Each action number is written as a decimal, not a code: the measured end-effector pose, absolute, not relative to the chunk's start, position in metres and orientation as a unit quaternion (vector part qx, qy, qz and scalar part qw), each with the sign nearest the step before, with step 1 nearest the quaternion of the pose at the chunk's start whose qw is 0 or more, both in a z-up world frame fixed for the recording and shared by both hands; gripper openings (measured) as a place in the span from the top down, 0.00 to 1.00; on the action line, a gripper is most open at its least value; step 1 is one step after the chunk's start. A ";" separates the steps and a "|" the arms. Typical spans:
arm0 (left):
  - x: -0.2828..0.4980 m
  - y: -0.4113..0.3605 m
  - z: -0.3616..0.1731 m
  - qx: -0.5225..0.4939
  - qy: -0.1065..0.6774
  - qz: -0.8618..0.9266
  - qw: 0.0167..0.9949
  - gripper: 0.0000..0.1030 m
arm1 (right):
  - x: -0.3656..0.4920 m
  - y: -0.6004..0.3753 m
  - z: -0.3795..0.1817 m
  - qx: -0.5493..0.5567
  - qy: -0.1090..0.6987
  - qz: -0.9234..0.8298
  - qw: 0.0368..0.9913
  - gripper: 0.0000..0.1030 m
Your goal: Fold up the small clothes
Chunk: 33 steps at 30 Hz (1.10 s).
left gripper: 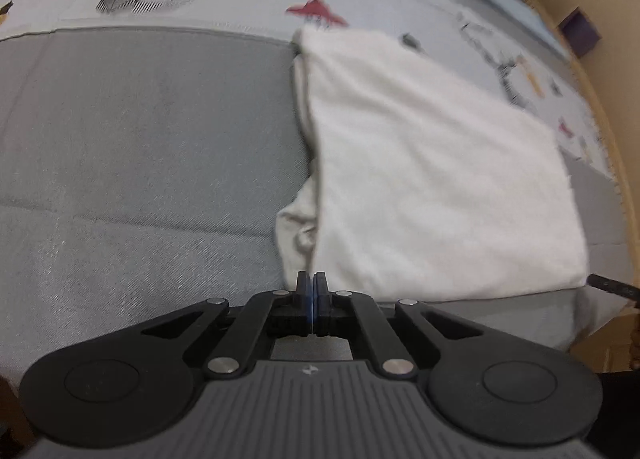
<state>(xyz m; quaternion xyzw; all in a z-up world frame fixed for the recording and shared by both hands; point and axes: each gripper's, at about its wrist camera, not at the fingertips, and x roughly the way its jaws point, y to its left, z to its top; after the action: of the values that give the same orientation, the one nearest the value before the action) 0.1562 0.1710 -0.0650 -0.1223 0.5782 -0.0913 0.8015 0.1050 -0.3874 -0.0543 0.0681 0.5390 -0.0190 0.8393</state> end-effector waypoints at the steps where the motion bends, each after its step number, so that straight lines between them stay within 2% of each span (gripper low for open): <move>1: 0.155 0.170 -0.060 -0.125 0.567 -0.096 0.809 0.99 | 0.104 -0.388 -0.049 0.068 0.526 -0.023 0.847 0.95; 6: 0.158 0.155 -0.053 -0.119 0.547 -0.117 0.821 0.99 | 0.100 -0.392 -0.035 0.096 0.485 -0.003 0.869 0.95; 16: 0.169 0.130 -0.086 -0.040 0.613 -0.078 0.785 0.95 | 0.111 -0.363 -0.063 0.020 0.551 0.025 0.834 0.94; 24: 0.173 0.148 -0.071 -0.102 0.580 -0.087 0.803 0.92 | 0.108 -0.366 -0.056 0.021 0.533 0.027 0.845 0.94; 28: 0.175 0.143 -0.078 -0.079 0.598 -0.075 0.794 0.92 | 0.112 -0.367 -0.069 0.004 0.564 0.003 0.826 0.92; 29: 0.176 0.139 -0.081 -0.068 0.606 -0.070 0.789 0.92 | 0.112 -0.367 -0.071 0.003 0.569 0.000 0.822 0.87; 33: 0.174 0.139 -0.078 -0.065 0.601 -0.074 0.793 0.91 | 0.109 -0.366 -0.061 0.014 0.545 0.009 0.838 0.86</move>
<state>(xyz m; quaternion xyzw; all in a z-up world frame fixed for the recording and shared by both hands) 0.1735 0.1387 -0.0784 -0.0655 0.6005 -0.0738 0.7935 0.1086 -0.3664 -0.0606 0.0140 0.5447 0.0092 0.8384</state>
